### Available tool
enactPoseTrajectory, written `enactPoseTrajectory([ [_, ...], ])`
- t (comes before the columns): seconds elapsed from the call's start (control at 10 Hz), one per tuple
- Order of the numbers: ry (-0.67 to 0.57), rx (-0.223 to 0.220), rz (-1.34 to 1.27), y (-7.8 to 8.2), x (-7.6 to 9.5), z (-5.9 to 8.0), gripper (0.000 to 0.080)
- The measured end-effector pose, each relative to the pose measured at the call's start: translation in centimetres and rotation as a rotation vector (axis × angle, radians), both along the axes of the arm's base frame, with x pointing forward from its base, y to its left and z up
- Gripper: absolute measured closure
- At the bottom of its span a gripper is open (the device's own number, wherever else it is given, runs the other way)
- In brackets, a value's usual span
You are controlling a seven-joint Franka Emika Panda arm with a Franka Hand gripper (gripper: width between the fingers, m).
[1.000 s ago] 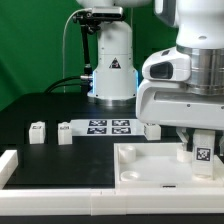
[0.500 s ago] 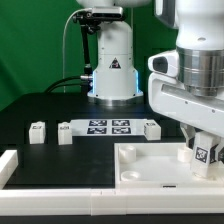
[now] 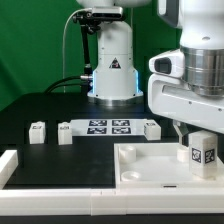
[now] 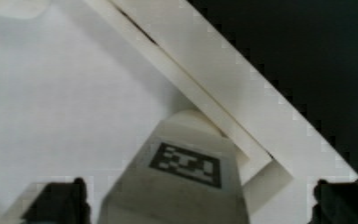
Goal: Assemble one leg
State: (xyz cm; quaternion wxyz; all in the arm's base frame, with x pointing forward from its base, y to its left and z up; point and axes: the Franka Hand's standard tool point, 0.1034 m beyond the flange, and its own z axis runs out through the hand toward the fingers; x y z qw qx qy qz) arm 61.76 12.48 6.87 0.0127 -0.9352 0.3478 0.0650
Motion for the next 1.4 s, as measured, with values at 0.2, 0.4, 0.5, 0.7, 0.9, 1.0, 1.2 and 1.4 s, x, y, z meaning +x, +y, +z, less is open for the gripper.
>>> enactPoseTrajectory([
  [0.2, -0.021, 0.026, 0.303, -0.20, 0.03, 0.07, 0.0152],
  [0.4, -0.036, 0.045, 0.567, -0.41, 0.03, 0.08, 0.0150],
  [0.5, -0.042, 0.053, 0.655, -0.53, 0.02, 0.05, 0.0150],
  [0.7, -0.063, 0.062, 0.887, -0.82, -0.11, 0.01, 0.0150],
  [0.9, -0.068, 0.071, 0.982, -0.93, -0.23, -0.14, 0.0150],
  [1.0, -0.066, 0.070, 0.969, -0.94, -0.24, -0.19, 0.0150],
  [1.2, -0.063, 0.065, 0.918, -0.94, -0.26, -0.24, 0.0414],
  [1.4, -0.061, 0.060, 0.861, -0.91, -0.28, -0.26, 0.0513],
])
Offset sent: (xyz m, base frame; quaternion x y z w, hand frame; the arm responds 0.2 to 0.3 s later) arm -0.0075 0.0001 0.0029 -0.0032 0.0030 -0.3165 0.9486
